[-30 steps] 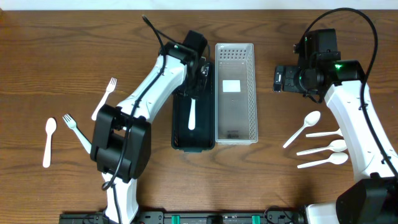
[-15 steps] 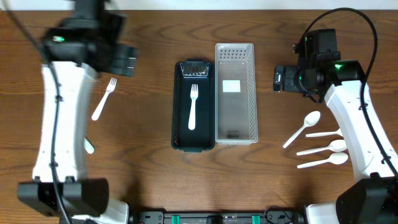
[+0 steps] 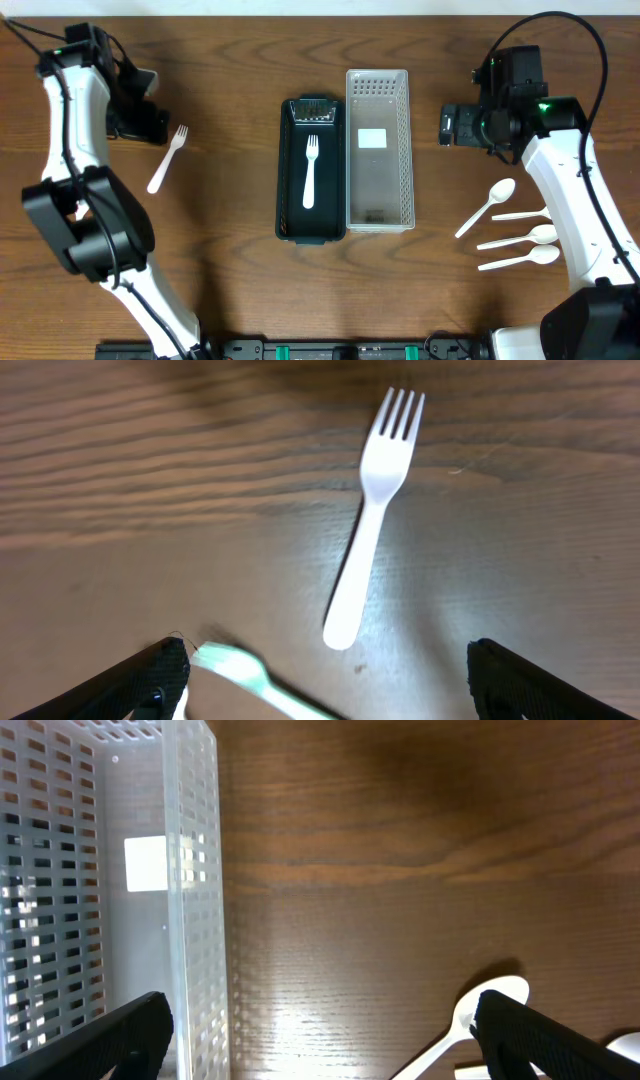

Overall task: Pack container
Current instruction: 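Move the left gripper back and grasp the second white fork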

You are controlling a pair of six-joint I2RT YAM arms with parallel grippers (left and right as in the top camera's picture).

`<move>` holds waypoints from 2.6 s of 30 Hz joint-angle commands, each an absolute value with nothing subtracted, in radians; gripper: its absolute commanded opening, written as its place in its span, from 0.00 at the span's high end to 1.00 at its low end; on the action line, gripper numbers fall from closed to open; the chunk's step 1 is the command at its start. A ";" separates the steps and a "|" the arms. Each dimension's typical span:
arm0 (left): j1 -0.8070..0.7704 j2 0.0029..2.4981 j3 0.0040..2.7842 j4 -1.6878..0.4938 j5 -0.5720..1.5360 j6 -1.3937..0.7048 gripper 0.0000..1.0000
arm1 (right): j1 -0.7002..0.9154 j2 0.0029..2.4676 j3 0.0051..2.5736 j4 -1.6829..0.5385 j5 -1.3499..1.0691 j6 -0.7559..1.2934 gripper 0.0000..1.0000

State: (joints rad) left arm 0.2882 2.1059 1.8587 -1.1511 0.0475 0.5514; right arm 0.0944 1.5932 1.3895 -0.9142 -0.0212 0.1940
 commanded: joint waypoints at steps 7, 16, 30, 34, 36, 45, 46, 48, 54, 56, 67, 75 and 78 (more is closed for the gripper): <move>0.275 2.270 1.856 -1.111 0.060 0.603 0.09 | 0.092 1.589 1.400 -0.894 -0.008 0.225 0.01; 0.269 2.332 1.856 -1.079 0.030 0.602 0.09 | 0.092 1.589 1.400 -0.878 -0.007 0.232 0.01; 0.260 2.334 1.834 -1.054 0.008 0.590 0.11 | 0.092 1.589 1.400 -0.879 -0.007 0.231 0.01; 0.255 2.334 1.800 -1.044 0.009 0.590 0.11 | 0.092 1.589 1.400 -0.879 -0.007 0.231 0.01; 0.253 2.334 1.789 -1.037 0.012 0.590 0.10 | 0.092 1.589 1.400 -0.879 -0.007 0.231 0.01; 0.248 2.334 1.789 -1.038 0.019 0.563 0.25 | 0.092 1.589 1.400 -0.894 -0.007 0.231 0.01; 0.247 2.334 1.789 -1.037 0.019 0.563 0.32 | 0.092 1.589 1.400 -0.898 -0.007 0.231 0.01; 0.244 2.334 1.789 -1.037 0.019 0.564 0.41 | 0.092 1.589 1.400 -0.904 -0.007 0.231 0.01; 0.223 2.334 1.789 -1.033 0.018 0.564 0.57 | 0.092 1.589 1.400 -0.905 -0.007 0.231 0.01; 0.216 2.334 1.789 -1.033 0.018 0.564 0.61 | 0.092 1.589 1.400 -0.906 -0.007 0.231 0.01; 0.212 2.334 1.789 -1.034 0.017 0.564 0.76 | 0.092 1.589 1.400 -0.911 -0.007 0.231 0.02; 0.212 2.334 1.789 -1.034 0.014 0.564 0.81 | 0.092 1.589 1.400 -0.913 -0.007 0.231 0.03; 0.212 2.334 1.789 -1.034 0.014 0.564 0.87 | 0.092 1.589 1.400 -0.913 -0.007 0.230 0.03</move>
State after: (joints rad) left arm 0.2127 2.3165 1.8145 -1.0412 0.0200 0.5728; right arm 0.0944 1.5932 1.3895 -0.9119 -0.0208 0.2203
